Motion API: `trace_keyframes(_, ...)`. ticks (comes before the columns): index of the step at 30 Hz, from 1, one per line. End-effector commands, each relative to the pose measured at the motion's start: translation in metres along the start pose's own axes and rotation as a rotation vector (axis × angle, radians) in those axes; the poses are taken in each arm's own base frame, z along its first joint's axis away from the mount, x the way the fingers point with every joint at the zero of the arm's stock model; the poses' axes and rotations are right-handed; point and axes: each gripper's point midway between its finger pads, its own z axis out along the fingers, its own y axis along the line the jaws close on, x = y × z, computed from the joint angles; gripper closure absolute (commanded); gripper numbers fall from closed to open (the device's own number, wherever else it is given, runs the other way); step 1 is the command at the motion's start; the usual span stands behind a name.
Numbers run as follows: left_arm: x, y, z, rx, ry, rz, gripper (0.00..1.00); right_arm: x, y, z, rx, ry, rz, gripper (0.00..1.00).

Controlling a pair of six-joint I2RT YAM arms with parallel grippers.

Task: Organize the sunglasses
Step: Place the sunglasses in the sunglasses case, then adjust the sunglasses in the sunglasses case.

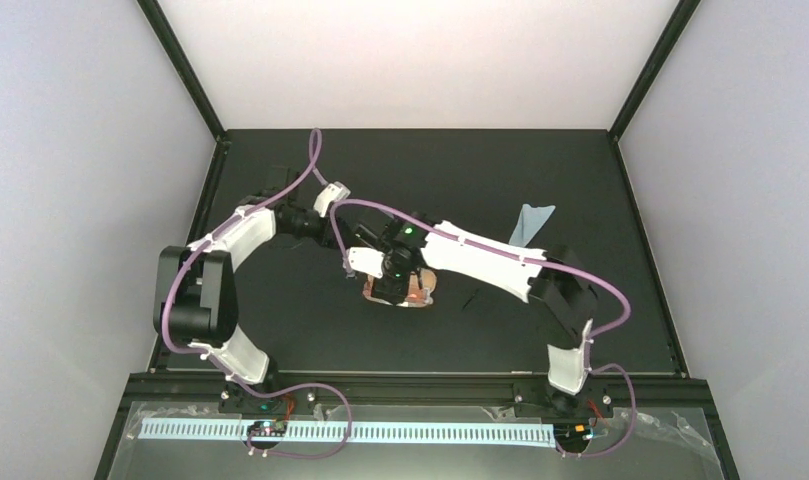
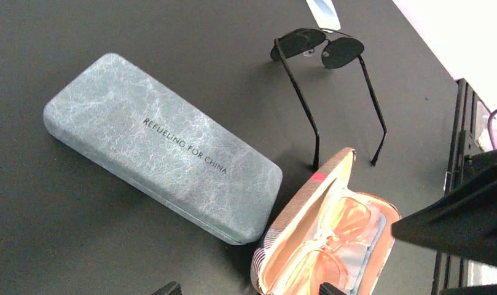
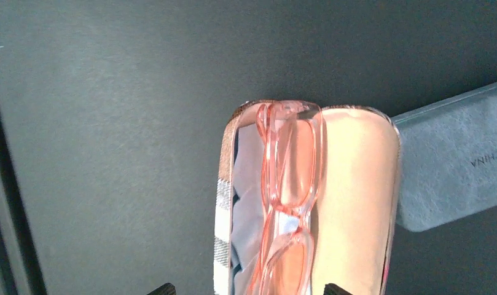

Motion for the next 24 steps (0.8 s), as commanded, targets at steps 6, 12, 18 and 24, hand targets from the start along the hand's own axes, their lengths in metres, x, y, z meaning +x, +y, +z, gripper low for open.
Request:
trace_keyframes(6,0.0,-0.022,-0.018,-0.02,0.002,0.174,0.38,0.026,-0.025,-0.031,0.037,-0.171,0.074,0.31)
trace_keyframes(12,-0.003,-0.025,-0.019,-0.025,-0.04,0.19,0.38,0.043,-0.059,-0.027,-0.055,-0.211,0.214,0.28)
trace_keyframes(18,-0.004,-0.028,-0.021,-0.028,-0.05,0.193,0.37,0.045,-0.074,-0.013,-0.179,-0.219,0.282,0.26)
trace_keyframes(24,-0.005,-0.029,-0.023,-0.03,-0.056,0.194,0.37,0.037,-0.076,0.002,-0.241,-0.204,0.277,0.29)
